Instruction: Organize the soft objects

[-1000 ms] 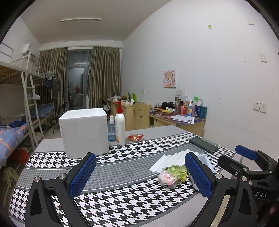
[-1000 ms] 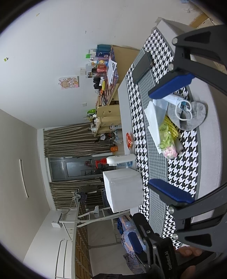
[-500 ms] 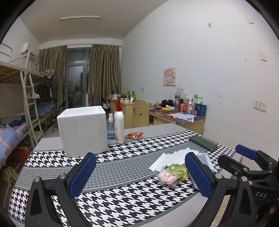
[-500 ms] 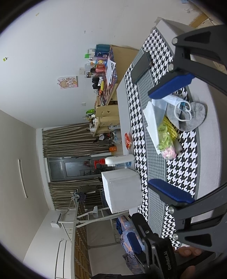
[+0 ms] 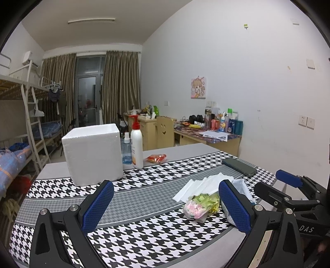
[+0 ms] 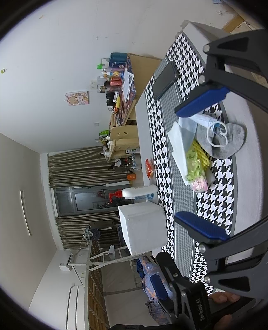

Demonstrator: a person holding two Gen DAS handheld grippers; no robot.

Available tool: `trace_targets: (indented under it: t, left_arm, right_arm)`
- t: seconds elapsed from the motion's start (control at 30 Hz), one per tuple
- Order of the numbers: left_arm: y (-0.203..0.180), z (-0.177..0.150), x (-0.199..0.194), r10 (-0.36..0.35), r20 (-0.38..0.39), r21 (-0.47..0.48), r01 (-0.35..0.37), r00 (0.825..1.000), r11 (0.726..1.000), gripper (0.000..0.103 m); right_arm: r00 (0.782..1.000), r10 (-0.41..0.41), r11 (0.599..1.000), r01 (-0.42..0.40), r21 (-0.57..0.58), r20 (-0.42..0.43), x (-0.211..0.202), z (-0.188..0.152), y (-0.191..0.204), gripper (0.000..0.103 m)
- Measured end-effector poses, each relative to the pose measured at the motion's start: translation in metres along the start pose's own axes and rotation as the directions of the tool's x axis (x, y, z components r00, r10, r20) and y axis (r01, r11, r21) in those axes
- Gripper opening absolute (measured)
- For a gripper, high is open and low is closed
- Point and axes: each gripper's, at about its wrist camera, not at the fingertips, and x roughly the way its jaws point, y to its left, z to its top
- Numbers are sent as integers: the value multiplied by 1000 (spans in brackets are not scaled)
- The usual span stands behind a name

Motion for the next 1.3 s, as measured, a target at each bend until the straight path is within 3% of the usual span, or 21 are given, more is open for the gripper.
trace_targets:
  t: [0.83,1.3]
  left_arm:
    - [-15,-7,66,-12,-142,3,12,990,1000,102]
    - [-38,-20,99,-79,-248,22,88,966,996,102]
  right_arm:
    - [993,-10,999,14,33,-119,48,-6,-36,95]
    - [980,-53,997,62,39,-193,62,-15,-57,95]
